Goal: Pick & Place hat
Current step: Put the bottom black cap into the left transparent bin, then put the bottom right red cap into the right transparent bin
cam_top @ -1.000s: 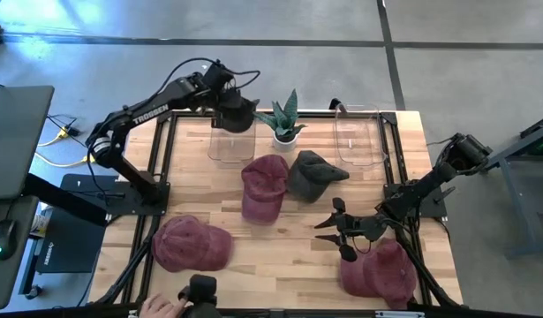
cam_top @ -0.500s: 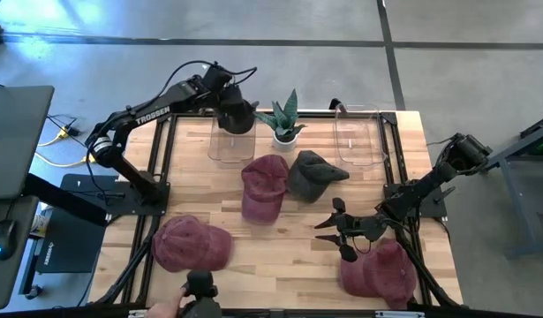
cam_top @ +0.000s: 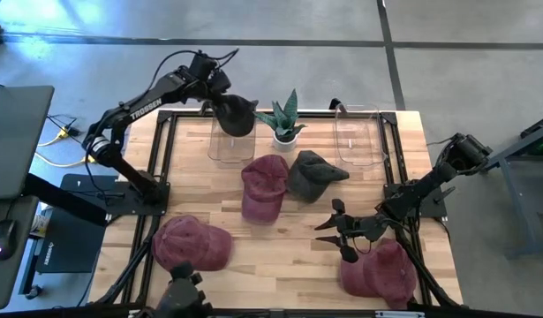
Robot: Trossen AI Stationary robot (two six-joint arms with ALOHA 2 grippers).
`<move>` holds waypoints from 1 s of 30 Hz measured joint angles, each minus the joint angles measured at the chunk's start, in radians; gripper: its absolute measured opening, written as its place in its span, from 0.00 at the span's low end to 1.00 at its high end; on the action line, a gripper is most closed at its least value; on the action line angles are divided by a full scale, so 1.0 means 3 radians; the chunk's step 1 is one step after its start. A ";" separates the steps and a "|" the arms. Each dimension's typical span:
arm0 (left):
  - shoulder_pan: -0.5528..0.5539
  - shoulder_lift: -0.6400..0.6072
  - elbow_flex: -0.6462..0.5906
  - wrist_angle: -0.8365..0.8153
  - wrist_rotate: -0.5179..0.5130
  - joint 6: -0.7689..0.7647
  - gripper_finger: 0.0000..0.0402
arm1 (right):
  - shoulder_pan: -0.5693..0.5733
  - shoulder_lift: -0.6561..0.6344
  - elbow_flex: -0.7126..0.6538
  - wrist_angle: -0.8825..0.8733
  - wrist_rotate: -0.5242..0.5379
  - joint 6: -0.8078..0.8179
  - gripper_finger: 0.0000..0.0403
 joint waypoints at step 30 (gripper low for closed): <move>-0.2615 -0.0718 -0.1050 0.0968 -0.0164 -0.1529 0.46 | -0.0029 0.0001 -0.0001 -0.0212 0.0204 0.0637 0.32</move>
